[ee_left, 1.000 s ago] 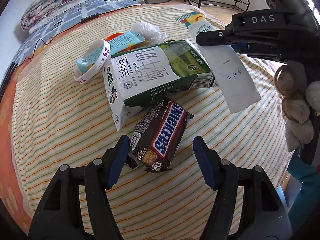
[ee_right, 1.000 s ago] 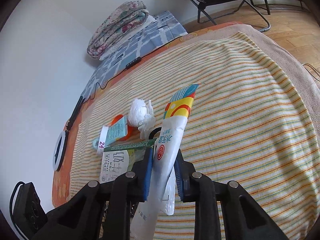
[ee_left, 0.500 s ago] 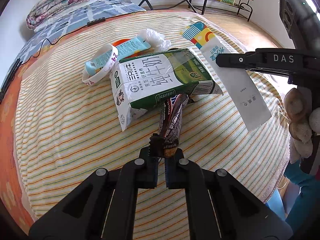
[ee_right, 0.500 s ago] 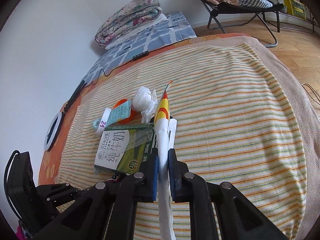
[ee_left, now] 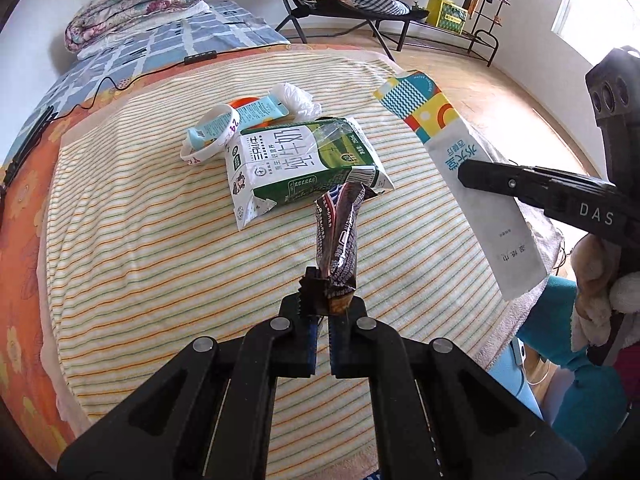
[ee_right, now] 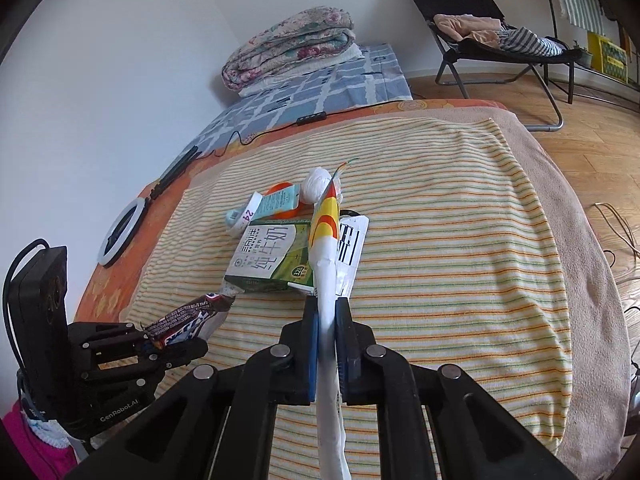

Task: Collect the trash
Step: 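Carry the Snickers wrapper and paper packet to the blue basket and release both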

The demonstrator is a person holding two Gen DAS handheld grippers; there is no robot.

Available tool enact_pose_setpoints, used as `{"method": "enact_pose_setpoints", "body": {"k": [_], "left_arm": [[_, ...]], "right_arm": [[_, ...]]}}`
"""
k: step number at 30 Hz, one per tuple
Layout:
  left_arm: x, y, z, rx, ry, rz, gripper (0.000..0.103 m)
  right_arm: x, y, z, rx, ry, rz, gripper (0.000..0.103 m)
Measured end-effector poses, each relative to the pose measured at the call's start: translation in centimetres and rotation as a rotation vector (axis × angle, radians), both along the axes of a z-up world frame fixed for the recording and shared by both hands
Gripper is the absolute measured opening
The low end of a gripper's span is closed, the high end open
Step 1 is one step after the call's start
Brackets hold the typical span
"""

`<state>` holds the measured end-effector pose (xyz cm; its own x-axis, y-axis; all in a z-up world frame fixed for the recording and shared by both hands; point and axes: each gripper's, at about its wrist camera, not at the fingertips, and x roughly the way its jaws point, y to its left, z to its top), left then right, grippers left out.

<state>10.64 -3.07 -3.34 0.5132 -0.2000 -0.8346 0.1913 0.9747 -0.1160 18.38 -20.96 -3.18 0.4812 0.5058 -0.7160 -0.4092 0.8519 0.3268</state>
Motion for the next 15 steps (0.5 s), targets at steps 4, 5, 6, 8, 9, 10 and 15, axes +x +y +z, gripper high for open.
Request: {"method": "enact_pose_setpoints", "body": {"k": [4,5,6,8,9,10,15], "left_arm": [[-2.2,-0.3,0.7,-0.006,-0.004,-0.002,0.002],[-2.8,-0.5,0.8,-0.003,-0.004,-0.005,0.002],[-3.5,-0.6,0.9,-0.001,-0.004,-0.008,0.002],[-5.0,-0.9,1.0,0.002,-0.006,-0.010,0.002],[-5.8,-1.0,1.0,0.001,-0.006,-0.012,0.002],[-6.5,-1.1,0.9,0.000,-0.004,-0.012,0.002],[-10.4,-1.4,0.3,0.002,0.005,-0.006,0.002]], "right_arm": [[-2.6,-0.1,0.5,-0.003,-0.005,0.042,0.006],[-3.4,-0.1,0.5,-0.007,-0.008,0.054,0.006],[-4.2,-0.1,0.5,-0.012,-0.011,0.067,0.006],[-5.8,-0.1,0.4,-0.022,-0.013,0.093,0.006],[-6.7,-0.1,0.3,-0.024,-0.011,0.106,0.006],[-7.6,-0.2,0.1,-0.026,-0.007,0.119,0.006],[-11.6,-0.6,-0.9,-0.023,0.028,0.170,0.006]]}}
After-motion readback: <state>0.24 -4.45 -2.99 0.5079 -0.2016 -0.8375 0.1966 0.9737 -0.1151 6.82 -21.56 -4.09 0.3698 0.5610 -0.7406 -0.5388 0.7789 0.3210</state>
